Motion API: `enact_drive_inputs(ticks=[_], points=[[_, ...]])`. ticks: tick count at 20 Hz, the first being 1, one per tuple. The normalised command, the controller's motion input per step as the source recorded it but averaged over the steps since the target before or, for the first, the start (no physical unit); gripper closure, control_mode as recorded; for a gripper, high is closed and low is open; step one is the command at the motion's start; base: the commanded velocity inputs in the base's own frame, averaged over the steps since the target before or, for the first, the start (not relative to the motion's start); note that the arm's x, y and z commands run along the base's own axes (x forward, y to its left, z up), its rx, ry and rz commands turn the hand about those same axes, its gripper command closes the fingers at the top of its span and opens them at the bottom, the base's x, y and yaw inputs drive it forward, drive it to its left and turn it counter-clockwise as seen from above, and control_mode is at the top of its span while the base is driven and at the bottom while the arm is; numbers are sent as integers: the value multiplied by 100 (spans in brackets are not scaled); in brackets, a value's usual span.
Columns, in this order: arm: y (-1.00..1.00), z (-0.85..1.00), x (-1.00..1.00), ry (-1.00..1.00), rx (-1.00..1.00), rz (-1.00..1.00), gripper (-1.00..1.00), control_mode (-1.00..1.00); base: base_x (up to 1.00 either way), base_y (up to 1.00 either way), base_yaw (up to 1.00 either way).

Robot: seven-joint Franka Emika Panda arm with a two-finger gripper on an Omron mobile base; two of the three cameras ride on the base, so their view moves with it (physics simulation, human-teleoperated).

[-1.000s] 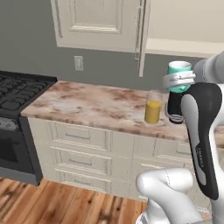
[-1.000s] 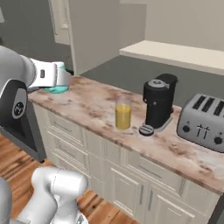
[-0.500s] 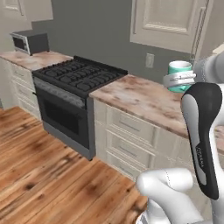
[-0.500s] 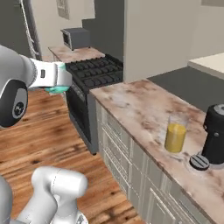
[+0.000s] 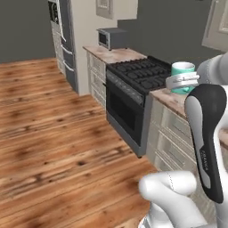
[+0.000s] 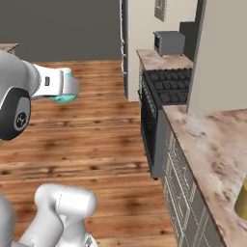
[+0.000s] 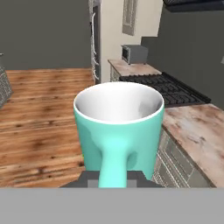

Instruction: There is a tray on the dining counter. Grab the cup, mug, and pitcher and place them on the tray. The pitcher may be placed next to the tray if it cannot fit the tray.

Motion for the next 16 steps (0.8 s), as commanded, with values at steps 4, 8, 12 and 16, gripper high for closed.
enact_drive_inputs(ticks=[4,8,12,16], points=[[0,0,0,0,0,0,100,100,42,27,54],[0,0,0,0,0,0,100,100,94,38,25],[0,0,0,0,0,0,100,100,100,47,1],[0,0,0,0,0,0,100,100,100,55,0]])
